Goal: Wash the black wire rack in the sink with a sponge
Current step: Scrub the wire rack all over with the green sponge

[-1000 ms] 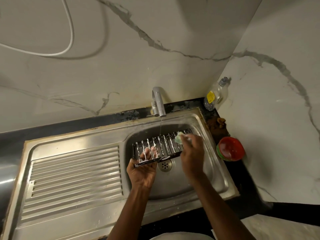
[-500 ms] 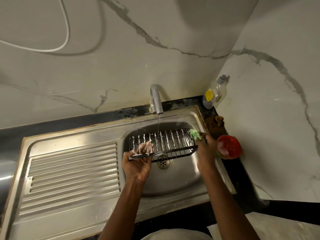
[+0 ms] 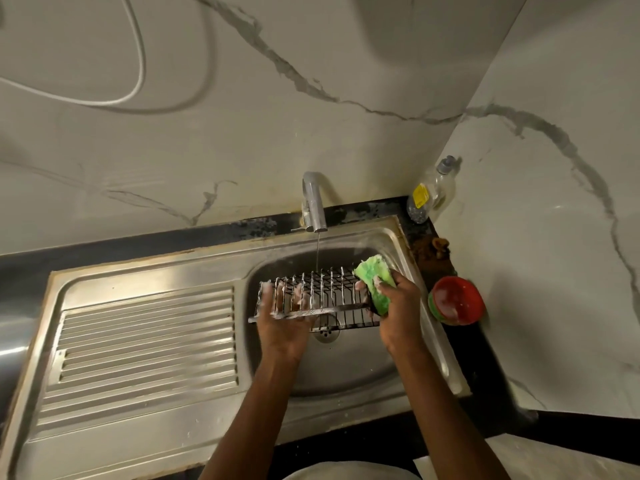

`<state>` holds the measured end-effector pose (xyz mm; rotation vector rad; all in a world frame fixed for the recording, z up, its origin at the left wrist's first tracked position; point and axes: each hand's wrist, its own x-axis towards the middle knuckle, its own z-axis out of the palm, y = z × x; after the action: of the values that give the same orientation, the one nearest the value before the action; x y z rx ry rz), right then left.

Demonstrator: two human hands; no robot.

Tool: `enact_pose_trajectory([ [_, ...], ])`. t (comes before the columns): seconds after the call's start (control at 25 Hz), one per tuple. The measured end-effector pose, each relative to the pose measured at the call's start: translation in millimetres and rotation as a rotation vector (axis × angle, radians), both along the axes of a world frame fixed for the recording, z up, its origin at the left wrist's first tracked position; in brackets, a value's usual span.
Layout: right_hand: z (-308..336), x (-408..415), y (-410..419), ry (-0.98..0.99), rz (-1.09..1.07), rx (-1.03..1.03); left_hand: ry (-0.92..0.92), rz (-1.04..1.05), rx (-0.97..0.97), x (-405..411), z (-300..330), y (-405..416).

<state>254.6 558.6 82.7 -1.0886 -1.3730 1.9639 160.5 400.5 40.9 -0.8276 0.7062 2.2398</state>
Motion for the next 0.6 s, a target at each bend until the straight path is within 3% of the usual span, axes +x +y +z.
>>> enact_pose_trajectory([
  [0.16,1,1,-7,-0.011,0.057,0.033,-0.175,-0.023,0.024,25,10,38],
  [0.36,18,5,-5,-0.236,0.153,0.203,-0.1,-0.084,0.0,19,11,57],
  [0.52,36,0,15,-0.534,-0.113,0.753,-0.074,-0.119,-0.048,25,4,53],
  [0.6,30,-13,8,-0.459,0.05,1.034,-0.004,-0.206,-0.12,25,-2,52],
])
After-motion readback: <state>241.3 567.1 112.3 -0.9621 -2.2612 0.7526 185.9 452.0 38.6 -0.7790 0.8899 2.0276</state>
